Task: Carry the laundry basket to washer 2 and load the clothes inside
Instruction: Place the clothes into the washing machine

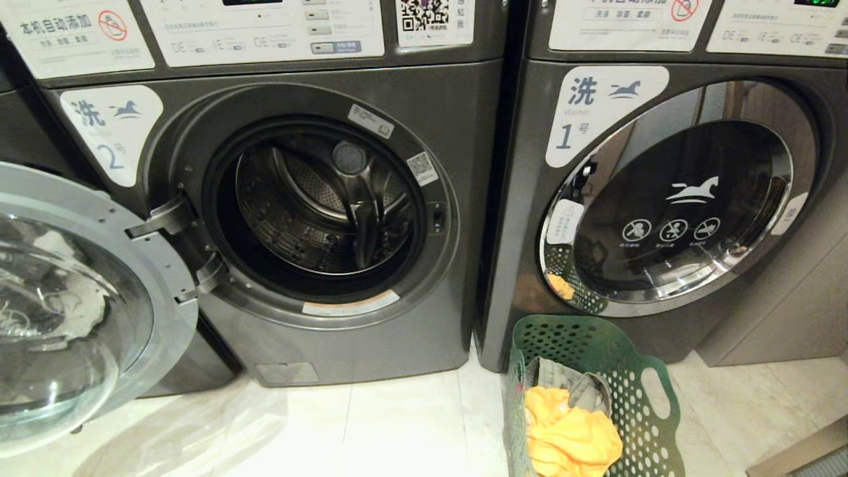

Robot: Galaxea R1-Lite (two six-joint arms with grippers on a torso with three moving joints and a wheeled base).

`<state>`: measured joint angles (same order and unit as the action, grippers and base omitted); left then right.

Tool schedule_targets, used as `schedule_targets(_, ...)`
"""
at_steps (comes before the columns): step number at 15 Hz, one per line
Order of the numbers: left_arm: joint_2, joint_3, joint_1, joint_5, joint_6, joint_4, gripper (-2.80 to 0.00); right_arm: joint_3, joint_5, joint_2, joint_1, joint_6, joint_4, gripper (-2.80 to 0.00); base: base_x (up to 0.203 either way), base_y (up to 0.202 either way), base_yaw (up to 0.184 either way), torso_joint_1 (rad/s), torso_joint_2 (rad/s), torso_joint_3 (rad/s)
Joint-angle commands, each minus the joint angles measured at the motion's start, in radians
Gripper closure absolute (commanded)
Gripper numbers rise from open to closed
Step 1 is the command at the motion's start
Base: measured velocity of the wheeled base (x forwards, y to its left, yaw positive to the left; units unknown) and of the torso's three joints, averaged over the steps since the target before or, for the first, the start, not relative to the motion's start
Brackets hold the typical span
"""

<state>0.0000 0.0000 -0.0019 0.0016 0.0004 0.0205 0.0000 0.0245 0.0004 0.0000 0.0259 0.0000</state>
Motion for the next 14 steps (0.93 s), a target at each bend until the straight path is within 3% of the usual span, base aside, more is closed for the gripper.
schedule_targets(1,0.002,0.006,-0.001,0.0,-0.002,0.001,0.0,0.0,0.0,0.001,0.0,0.0,0.0,0.0,0.0,0.192,-0.001,0.001,0.0,-0.002)
schedule_targets(11,0.002,0.006,0.0,0.0,-0.002,0.001,0.0,0.0,0.0,0.001,0.0,0.0,0.0,0.0,0.0,0.194,-0.002,0.002,0.0,0.002)
schedule_targets(14,0.002,0.006,0.0,0.001,-0.002,0.001,0.0,0.0,0.0,0.001,0.0,0.0,0.0,0.0,0.0,0.067,0.001,0.002,0.0,0.001)
